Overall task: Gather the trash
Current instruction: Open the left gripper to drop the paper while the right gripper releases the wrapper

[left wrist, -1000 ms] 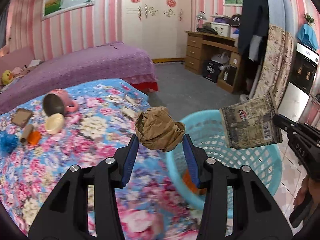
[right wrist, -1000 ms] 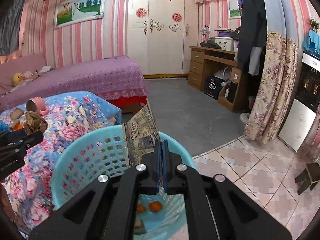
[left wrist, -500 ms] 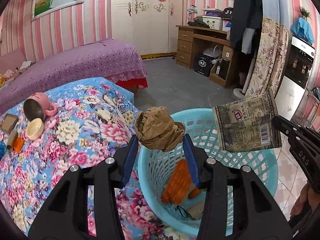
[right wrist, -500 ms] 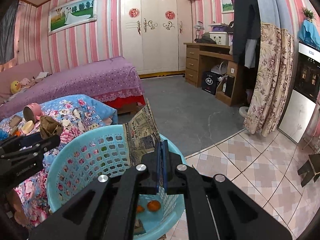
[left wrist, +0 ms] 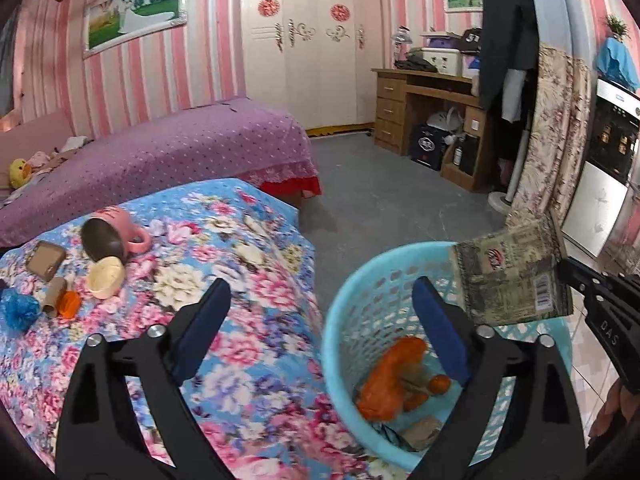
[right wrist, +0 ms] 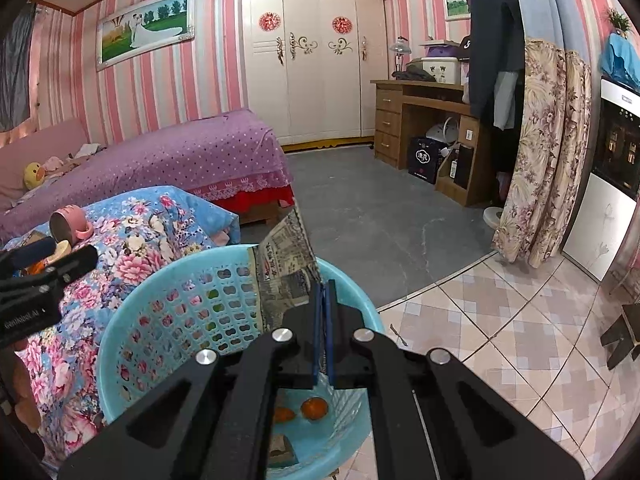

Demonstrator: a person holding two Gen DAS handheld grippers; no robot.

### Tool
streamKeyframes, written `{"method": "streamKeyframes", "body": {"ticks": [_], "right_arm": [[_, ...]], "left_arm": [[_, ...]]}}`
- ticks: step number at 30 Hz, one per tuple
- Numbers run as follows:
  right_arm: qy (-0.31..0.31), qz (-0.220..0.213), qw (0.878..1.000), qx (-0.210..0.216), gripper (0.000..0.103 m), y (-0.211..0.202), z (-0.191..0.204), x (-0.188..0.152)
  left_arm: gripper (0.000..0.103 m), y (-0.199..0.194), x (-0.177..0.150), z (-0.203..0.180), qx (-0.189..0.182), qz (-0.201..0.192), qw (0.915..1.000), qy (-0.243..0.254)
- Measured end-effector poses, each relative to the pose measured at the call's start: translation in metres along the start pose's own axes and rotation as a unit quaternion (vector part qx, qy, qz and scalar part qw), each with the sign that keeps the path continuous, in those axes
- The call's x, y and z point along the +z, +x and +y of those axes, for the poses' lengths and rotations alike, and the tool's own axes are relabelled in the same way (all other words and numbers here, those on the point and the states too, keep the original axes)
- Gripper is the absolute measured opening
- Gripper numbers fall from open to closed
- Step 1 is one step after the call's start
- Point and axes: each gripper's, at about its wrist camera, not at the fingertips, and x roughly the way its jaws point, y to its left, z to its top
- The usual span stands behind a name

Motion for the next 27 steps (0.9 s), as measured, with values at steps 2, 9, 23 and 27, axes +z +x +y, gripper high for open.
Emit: {"method": "streamKeyframes", "body": {"ticks": [2, 9, 23, 27], "right_arm": [[-0.002, 0.002, 1.000, 0.001, 0.002, 0.001, 0.001, -0.001], [-0.011, 0.007, 1.000, 0.008, 0.002, 0.005, 0.014, 0.001], [-0.038, 0.023, 0.999, -0.002, 0.003, 0.013, 0.049, 0.000], [-0.054, 0.029, 0.998, -0.021, 0.004, 0.019, 0.062, -0.002]], "left_arm": [[0.091, -0.002, 0.001, 0.007, 0.003, 0.001, 1.0000, -0.005], [0.093, -0.013, -0.003, 0.035, 0.029, 0.003, 0.9994, -0.019], [0.095, -0.041, -0.016, 0.077, 0.056, 0.000, 0.9982, -0.021], [0.095, -0.046, -0.017, 0.090, 0.064, 0.002, 0.9977, -0.023]]}}
